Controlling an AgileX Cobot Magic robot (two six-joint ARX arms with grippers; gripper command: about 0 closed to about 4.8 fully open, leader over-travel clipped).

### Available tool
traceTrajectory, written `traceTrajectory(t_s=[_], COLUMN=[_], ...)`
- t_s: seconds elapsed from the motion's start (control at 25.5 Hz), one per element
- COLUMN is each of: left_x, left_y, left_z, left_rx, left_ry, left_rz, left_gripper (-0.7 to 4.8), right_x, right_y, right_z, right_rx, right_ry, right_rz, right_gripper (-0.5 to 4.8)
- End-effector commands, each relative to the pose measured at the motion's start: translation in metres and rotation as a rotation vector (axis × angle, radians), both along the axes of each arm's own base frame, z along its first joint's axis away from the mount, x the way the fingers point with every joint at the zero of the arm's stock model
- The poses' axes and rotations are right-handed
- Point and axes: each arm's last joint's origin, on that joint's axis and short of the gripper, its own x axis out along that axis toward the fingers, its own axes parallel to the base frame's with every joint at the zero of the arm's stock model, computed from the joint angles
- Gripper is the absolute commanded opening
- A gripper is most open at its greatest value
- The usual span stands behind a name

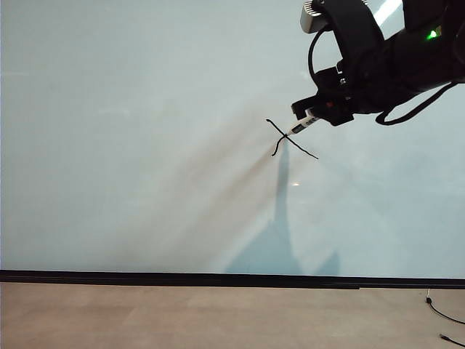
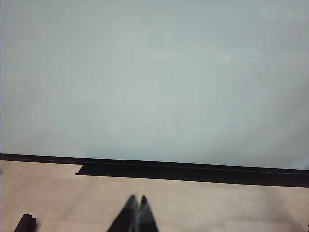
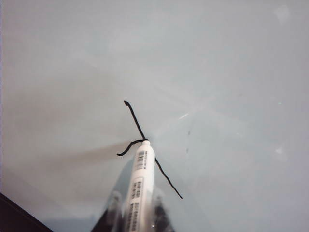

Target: Pick up the pen on the shelf to the right of the whiteboard and draw a cross mark.

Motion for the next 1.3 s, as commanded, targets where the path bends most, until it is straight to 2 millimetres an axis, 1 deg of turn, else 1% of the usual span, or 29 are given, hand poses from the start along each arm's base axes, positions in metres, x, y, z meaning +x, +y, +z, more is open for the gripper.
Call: traceTrajectory(t_s=[0.04, 0.86, 1.3], left_x=[0.0, 0.0, 0.0], left_y=[0.0, 0.0, 0.0], left_z=[0.001, 0.001, 0.001], left_rx=[0.004, 0.004, 0.004], left_ry=[-0.008, -0.008, -0.008], left_rz=[-0.004, -0.004, -0.004], left_gripper=[-0.04, -0.04, -0.04], right_x=[-0.001, -0.009, -0.01], right_y=[-0.003, -0.01, -0.01], right_z=[0.009, 0.025, 0.025], right_rx=[0.01, -0.023, -0.029], right_ry=[-0.048, -0.082, -0.072], right_rz=[-0.045, -0.107, -0.102], right_gripper=[-0.05, -0.05, -0.05])
